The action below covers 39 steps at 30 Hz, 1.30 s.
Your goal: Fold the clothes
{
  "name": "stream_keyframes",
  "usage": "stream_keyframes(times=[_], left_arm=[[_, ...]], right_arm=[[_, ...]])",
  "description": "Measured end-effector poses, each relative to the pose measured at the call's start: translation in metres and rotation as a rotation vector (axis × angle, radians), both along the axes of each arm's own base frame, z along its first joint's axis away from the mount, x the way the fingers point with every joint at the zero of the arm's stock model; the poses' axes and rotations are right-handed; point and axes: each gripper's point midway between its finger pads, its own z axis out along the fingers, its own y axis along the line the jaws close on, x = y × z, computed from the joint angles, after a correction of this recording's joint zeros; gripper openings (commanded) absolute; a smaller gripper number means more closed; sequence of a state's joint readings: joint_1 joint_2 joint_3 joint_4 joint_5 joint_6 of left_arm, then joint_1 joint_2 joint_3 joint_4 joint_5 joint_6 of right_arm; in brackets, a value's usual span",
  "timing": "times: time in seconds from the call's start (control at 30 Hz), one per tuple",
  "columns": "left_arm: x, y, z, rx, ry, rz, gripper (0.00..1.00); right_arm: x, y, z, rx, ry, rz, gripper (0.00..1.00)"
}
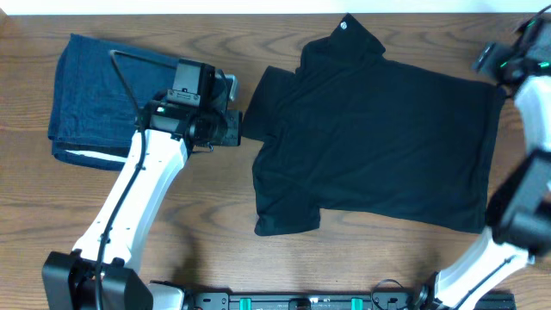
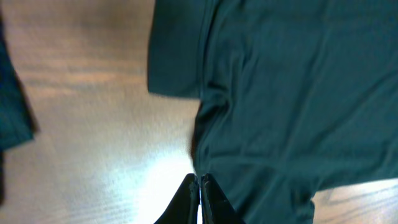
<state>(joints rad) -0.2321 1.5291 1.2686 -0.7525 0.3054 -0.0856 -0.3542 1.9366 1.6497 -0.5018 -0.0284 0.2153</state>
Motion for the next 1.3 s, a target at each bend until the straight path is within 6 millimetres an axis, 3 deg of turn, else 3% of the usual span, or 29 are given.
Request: stream_keyframes(times=[0.13, 0.23, 0.47, 0.73, 1.07, 1.3], left_arm=[[0.015, -0.003, -0.001, -0.004, -0.041, 0.003, 0.06], [0.03, -0.006, -0.011, -0.005, -0.062, 0.005, 0.06], [0.055, -0.018, -0.047, 0.005, -0.055, -0.011, 0.06], [0.075, -0.026, -0.102, 0.017, -0.019, -0.015, 0.06], [0.08, -0.018, -0.157, 0.081, 0.044, 0.007, 0.06], [0.091, -0.012, -0.158, 0.116, 0.04, 0.072, 0.06]], right_arm=[[-0.034, 0.014, 0.079, -0.011, -0.071, 0.0, 0.99], [-0.055, 0.023, 0.097, -0.003, -0.061, 0.002, 0.99], [-0.067, 0.028, 0.078, 0.031, 0.022, 0.004, 0.99], [-0.068, 0.029, 0.077, 0.034, 0.025, 0.006, 0.99], [-0.068, 0.029, 0.077, 0.034, 0.025, 0.006, 0.99], [-0.068, 0.029, 0.077, 0.034, 0.025, 0.006, 0.99]])
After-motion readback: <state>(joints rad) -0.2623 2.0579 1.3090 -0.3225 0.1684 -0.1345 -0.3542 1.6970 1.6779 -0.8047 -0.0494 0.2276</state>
